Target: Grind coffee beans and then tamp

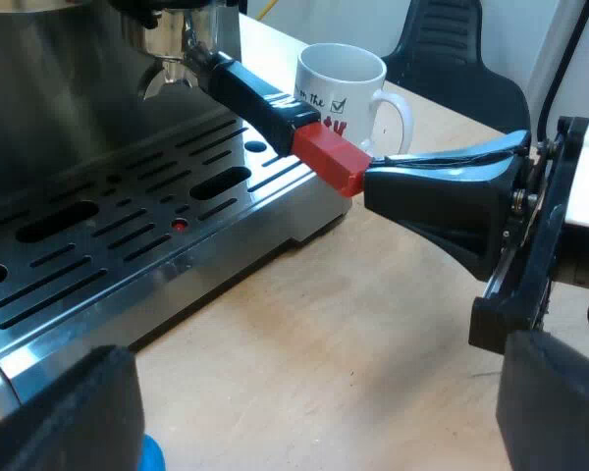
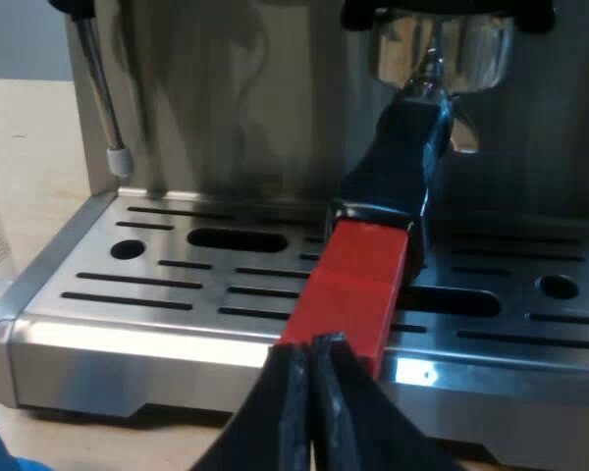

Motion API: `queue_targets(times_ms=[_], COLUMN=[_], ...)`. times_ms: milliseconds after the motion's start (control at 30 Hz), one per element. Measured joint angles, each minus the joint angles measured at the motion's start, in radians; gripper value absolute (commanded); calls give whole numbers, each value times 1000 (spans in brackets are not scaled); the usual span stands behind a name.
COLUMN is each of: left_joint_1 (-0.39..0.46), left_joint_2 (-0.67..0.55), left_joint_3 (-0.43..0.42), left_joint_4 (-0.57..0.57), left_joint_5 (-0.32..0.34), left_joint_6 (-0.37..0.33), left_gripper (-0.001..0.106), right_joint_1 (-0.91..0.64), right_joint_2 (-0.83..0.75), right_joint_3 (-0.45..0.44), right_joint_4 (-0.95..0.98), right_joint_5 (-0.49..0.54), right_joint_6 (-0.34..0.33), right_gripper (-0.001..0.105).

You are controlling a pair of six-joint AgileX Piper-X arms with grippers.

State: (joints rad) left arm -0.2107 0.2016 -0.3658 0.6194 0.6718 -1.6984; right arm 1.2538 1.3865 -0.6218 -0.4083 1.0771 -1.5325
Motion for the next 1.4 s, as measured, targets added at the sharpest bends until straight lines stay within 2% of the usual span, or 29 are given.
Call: queue_targets(times_ms=[233, 400, 500, 1400], left_joint_1=[0, 0, 0, 0], left_joint_2=[0, 0, 0, 0], left_joint_3=[0, 0, 0, 0], left_joint_4=[0, 0, 0, 0], left_joint_5=[0, 0, 0, 0], left_joint_6=[0, 0, 0, 0], left_gripper=[78, 78, 78, 78], right_joint_1=[4, 2, 5, 73], right_joint_2=[0, 0, 0, 0], right_joint_3=[0, 4, 4, 4], right_joint_4=[7, -2, -25, -14], right_joint_5=[38, 126, 133, 166], right_joint_6=[-4, -28, -68, -75], right_gripper=[0, 0, 0, 2])
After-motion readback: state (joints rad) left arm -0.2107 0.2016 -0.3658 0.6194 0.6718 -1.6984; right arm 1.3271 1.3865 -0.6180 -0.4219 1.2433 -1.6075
